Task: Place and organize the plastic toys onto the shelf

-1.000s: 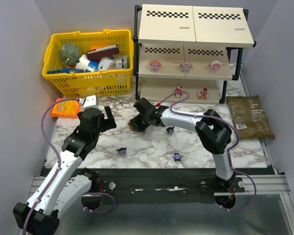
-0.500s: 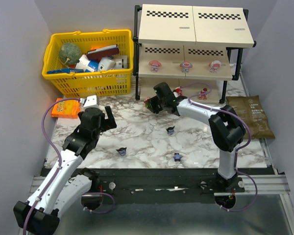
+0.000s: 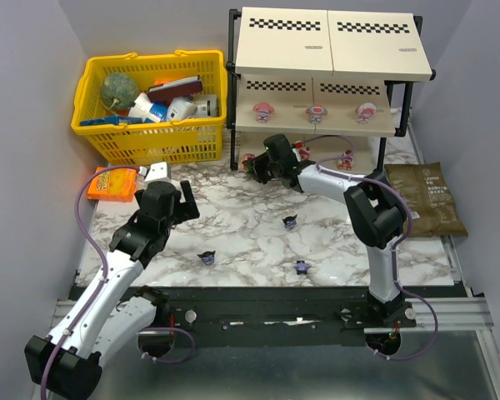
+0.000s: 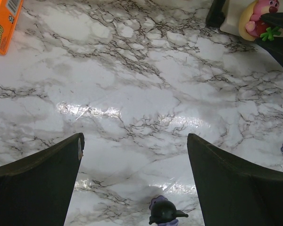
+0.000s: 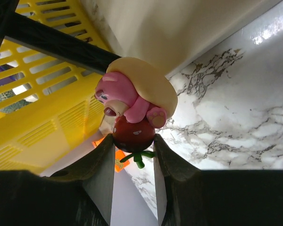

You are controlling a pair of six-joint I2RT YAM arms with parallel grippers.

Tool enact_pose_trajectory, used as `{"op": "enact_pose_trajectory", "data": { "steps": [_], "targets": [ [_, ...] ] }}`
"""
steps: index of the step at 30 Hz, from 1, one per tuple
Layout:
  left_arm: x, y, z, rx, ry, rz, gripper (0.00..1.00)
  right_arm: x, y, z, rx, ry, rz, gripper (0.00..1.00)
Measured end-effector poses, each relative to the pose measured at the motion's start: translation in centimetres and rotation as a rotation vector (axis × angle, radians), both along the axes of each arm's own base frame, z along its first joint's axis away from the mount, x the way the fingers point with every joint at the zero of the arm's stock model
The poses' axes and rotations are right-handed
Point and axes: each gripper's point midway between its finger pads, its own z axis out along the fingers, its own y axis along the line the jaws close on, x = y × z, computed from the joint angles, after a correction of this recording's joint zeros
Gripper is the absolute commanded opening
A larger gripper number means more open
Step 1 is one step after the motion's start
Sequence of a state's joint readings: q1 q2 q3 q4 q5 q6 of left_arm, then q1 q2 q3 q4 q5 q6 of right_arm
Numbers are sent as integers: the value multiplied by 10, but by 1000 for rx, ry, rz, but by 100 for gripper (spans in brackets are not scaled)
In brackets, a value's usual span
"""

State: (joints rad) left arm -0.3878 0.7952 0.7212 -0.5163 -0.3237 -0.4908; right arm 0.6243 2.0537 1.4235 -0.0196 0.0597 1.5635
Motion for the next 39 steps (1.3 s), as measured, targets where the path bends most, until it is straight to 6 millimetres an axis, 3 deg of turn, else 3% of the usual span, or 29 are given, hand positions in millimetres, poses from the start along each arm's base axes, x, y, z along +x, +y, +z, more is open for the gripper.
{"op": "enact_pose_trajectory", "data": {
  "steps": [13,26,39],
  "targets": [
    [1,0,-6,9,23,0,99,19,-9,3,19,-4,-15,11],
    [1,0,-7,11,25,1,99,23,-20,-1,6,34,-36,33],
    [0,0,-8,14,31,1,99,30,-23,-5,-9,63,-49,43]
  ]
}}
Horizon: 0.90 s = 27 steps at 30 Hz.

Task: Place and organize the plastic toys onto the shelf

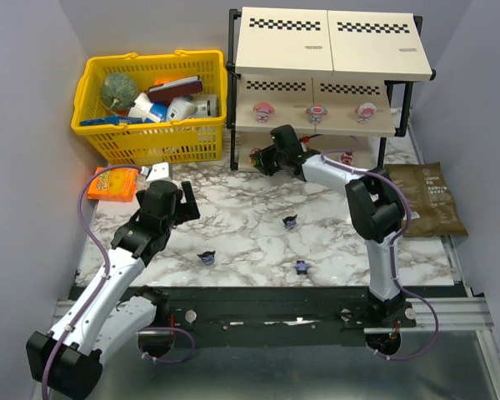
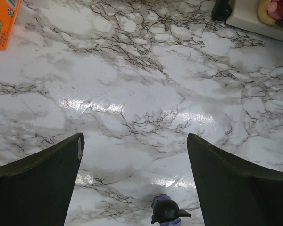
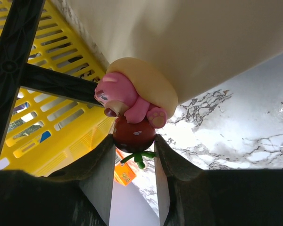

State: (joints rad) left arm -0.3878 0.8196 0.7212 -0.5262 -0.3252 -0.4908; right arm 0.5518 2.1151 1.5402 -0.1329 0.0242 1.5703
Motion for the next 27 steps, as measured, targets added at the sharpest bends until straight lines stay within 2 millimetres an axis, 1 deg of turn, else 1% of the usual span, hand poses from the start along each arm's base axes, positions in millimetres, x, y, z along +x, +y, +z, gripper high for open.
{"op": "enact_pose_trajectory", "data": {
  "steps": [1,2,8,16,27],
  "targets": [
    [0,0,0,0,0,1,99,1,0,0,0,0,-1,44],
    [0,0,0,0,0,1,99,2,-1,0,-1,1,-2,47],
    [0,0,0,0,0,1,99,6,-4,2,2,-2,-12,55],
    [0,0,0,0,0,1,99,10,-6,6,5,-8,-17,56],
    [0,0,0,0,0,0,99,9,-6,5,-3,-12,-9,59]
  ]
}}
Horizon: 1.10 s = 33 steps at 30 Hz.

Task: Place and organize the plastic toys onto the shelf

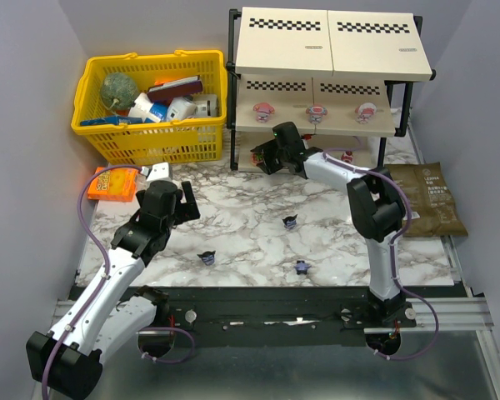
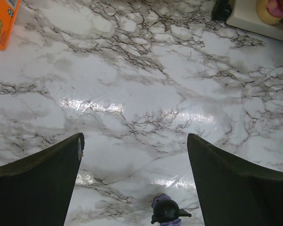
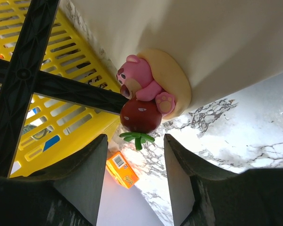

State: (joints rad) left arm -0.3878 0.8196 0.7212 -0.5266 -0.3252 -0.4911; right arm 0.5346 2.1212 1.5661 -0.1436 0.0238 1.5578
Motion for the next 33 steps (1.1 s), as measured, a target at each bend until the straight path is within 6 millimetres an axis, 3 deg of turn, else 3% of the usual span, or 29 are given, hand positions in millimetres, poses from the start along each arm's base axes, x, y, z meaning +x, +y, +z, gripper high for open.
{"op": "enact_pose_trajectory", "data": {
  "steps": [11,18,26,31,33],
  "targets": [
    [0,0,0,0,-1,0,99,-13,-8,4,-5,-14,8,63],
    [-2,0,8,-15,-31,-4,99,-26,-14,23,-11,-58,41,67],
    [-4,-3,16,-39,-57,-24,99,-76,-36,47,-91,-115,166,74],
    [-5,-10,16,-56,-55,-56,99,-108,-60,92,-311,-313,279,79],
    [-6,-13,15,-63,-48,-75,99,-131,-70,104,-422,-391,315,79]
  ]
}}
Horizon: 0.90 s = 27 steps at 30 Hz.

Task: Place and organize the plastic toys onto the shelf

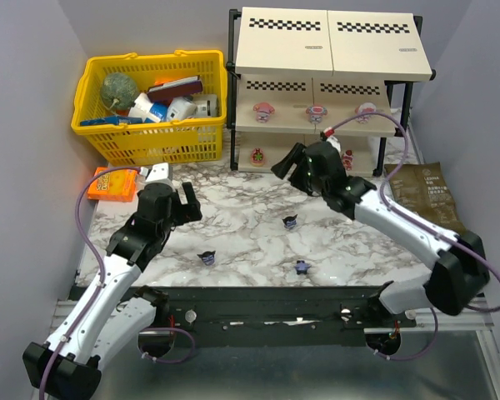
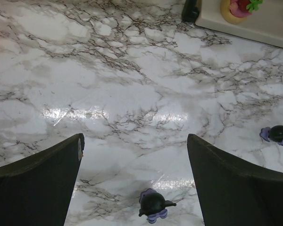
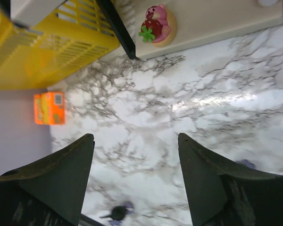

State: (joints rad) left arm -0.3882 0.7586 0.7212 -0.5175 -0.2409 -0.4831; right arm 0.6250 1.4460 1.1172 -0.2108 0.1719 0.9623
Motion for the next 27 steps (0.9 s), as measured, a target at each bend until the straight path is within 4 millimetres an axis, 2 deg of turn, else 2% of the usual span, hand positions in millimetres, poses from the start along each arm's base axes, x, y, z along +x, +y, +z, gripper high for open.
{"op": "enact_pose_trajectory", "data": {
  "steps": [2,4,8,12,15,20,27],
  "targets": [
    [-1,-4,-1,-9,7,-18,99,-22,-10,4,-86,-65,34,80],
    [-1,-7,-2,-18,13,-35,99,-44,-25,-8,-177,-96,57,80],
    [-2,-13,-2,-35,19,-64,99,-71,-56,-50,-345,-97,85,80],
    [-2,-18,-6,-40,38,-82,99,-97,-70,-89,-459,-94,162,79],
    [-3,-20,-11,-48,51,-92,99,-104,-73,-103,-499,-104,202,78],
    [-10,-25,-23,-64,84,-119,99,-105,-65,-120,-510,-165,269,77],
    [-14,-28,-16,-91,54,-137,99,-103,-49,-150,-528,-162,362,77]
  ]
}}
